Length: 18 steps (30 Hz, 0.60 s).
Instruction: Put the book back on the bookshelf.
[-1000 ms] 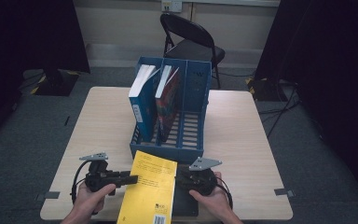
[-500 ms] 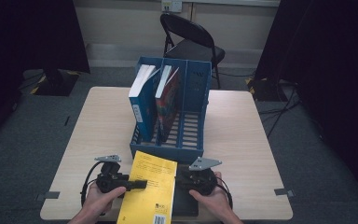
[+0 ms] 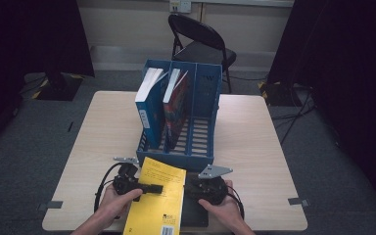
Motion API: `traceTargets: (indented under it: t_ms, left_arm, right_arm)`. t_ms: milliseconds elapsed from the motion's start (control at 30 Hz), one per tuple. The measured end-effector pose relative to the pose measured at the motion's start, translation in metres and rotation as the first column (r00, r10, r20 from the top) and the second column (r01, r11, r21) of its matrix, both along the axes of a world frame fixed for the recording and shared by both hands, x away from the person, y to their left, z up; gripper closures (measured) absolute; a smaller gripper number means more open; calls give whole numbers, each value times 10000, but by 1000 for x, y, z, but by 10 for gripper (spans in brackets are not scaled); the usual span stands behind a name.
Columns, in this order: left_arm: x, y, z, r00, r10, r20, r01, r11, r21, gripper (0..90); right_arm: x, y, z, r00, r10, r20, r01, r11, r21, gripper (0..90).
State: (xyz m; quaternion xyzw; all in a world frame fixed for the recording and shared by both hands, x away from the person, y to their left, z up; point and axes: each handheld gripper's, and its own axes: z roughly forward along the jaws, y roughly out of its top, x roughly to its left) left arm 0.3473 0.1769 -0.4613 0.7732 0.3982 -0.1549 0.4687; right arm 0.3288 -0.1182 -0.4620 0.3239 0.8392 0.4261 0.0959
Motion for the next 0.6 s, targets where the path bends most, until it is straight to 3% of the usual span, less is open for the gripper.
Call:
traceTargets:
  t_ms: [133, 267, 600]
  left_arm:
    - [-3, 0, 2, 9996, 68, 262, -69, 10000, 50, 745]
    - [-7, 0, 3, 9982, 85, 589, -84, 10000, -27, 752]
    - [-10, 2, 5, 9955, 229, 914, -208, 9995, -243, 761]
  right_arm:
    - [1, 0, 0, 10000, -51, 50, 52, 10000, -36, 528]
    - [-1, -2, 2, 9999, 149, -7, -149, 9999, -5, 421]
    - [-6, 0, 6, 9988, 497, -3, -497, 9980, 379, 380]
